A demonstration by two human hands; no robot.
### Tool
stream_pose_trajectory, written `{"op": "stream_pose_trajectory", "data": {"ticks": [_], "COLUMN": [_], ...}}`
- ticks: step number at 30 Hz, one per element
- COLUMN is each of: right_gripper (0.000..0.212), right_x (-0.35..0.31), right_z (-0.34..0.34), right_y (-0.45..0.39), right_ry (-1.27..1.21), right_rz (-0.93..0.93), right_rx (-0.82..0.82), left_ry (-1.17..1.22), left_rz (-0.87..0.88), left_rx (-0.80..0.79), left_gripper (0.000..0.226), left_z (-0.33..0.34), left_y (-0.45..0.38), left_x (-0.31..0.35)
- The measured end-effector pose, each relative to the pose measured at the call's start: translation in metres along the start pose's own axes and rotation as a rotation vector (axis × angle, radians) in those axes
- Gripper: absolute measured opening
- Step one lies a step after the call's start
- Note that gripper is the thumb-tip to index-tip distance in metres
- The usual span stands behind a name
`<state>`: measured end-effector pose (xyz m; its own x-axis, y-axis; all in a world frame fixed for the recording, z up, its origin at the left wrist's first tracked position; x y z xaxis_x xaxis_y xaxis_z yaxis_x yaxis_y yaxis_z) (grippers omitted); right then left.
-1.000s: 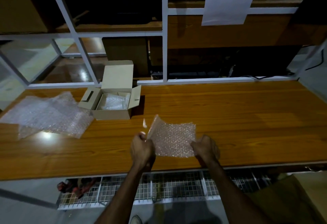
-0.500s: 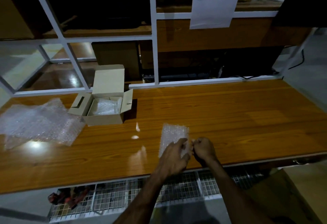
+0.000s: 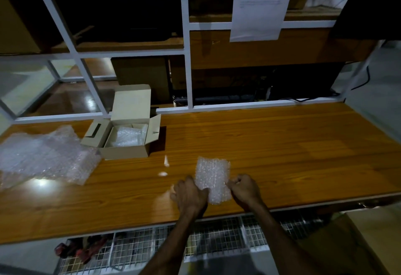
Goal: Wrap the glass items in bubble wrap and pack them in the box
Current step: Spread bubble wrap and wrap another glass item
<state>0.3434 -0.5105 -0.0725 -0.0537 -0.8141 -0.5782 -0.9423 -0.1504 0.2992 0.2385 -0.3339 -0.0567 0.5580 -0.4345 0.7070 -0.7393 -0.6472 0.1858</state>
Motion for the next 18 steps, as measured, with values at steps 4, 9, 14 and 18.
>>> {"op": "stream_pose_trajectory", "data": {"ticks": [4, 9, 14, 18], "right_gripper": [0.026, 0.028, 0.092, 0.109], "right_x": [-0.001, -0.004, -0.056, -0.098], "right_z": [-0.003, -0.006, -0.031, -0.037], "right_y": [0.001, -0.001, 0.012, 0.024], "right_ry": [0.012, -0.144, -0.443, -0.474], "right_rz": [0.002, -0.018, -0.292, -0.434], "right_rx": [0.029, 0.048, -0.092, -0.293], "left_ry": [0.009, 0.473, 0.702, 0.775], "left_rz": [-0.132, -0.025, 0.143, 0.065], "left_rx": [-0.052, -0.051, -0.149, -0.24], "left_gripper": [0.023, 0.02, 0.024, 0.025], "left_z": [-0.002, -0.022, -0.082, -0.117], "left_y": [-0.011, -0.003, 0.0, 0.005], "left_x": [0.009, 0.024, 0.031, 0.021]}}
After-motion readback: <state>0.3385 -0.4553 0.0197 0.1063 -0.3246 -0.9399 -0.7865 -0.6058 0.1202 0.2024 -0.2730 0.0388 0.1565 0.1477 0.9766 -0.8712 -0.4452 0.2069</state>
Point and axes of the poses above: each hand's wrist, its own y-axis away from the middle knuckle, its own z-axis out of the palm, x = y × z, the point moved 3 cm from there along -y, towards the middle knuckle, and after that the axes turned 10 degrees about y, right-handed, at the moved point
